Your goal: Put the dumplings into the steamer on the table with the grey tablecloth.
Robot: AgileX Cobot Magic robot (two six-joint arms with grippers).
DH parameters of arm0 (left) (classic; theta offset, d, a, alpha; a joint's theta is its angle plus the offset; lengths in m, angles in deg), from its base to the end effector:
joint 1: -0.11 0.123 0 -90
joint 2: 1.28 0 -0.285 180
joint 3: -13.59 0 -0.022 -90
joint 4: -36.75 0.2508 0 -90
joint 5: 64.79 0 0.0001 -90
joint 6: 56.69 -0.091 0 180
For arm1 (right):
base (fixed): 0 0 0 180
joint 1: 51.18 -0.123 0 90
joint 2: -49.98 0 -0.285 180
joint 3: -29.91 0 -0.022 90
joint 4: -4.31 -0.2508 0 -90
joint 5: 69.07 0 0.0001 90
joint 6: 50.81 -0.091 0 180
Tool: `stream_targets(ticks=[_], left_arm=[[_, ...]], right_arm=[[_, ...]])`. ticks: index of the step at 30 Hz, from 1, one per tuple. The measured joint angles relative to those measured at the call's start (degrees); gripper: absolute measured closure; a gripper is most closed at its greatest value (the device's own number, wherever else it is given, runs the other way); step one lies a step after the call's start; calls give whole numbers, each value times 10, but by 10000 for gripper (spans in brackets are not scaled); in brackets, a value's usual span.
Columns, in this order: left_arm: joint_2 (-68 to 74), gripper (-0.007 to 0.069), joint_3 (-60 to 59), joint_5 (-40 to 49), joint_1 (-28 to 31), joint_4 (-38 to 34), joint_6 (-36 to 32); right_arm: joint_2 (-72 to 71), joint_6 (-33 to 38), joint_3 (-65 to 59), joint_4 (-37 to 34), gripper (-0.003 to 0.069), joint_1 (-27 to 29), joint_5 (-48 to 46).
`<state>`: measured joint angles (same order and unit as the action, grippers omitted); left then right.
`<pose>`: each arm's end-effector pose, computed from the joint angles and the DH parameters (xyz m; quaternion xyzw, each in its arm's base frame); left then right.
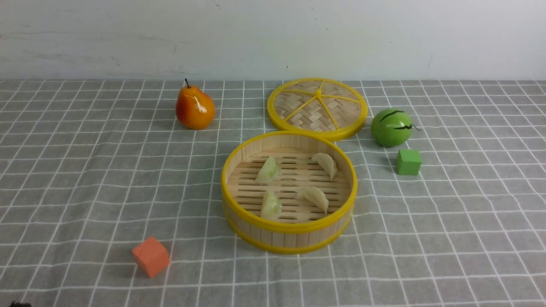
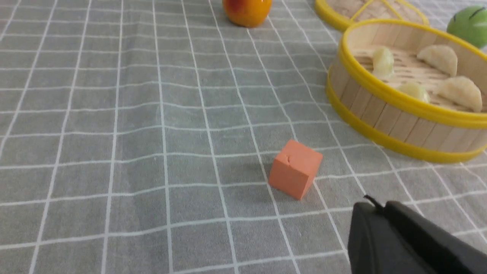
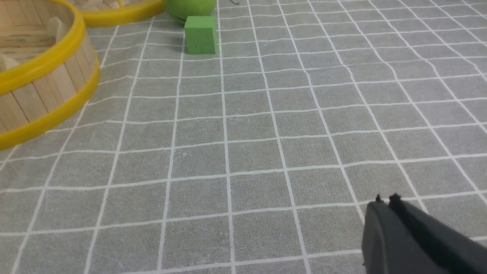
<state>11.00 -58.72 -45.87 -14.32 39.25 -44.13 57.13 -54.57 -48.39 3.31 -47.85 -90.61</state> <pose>0.0561 -0.0131 0.2078 0.0246 0.7849 -0.1266 0.6061 0.0524 -0.0025 0.1736 0.0543 0.8020 0.0096 0.5948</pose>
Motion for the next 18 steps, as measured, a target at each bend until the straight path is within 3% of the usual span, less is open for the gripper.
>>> stream_targets(ticks=[4, 10, 18], left_arm=[[-33, 638, -61, -46, 39, -67, -63], [-50, 638, -66, 33, 57, -56, -79], [-50, 638, -67, 36, 57, -54, -79]], right_arm=[[0, 0, 0, 0, 652, 0, 0], [0, 0, 0, 0, 645, 0, 0], [0, 0, 0, 0, 634, 0, 0]])
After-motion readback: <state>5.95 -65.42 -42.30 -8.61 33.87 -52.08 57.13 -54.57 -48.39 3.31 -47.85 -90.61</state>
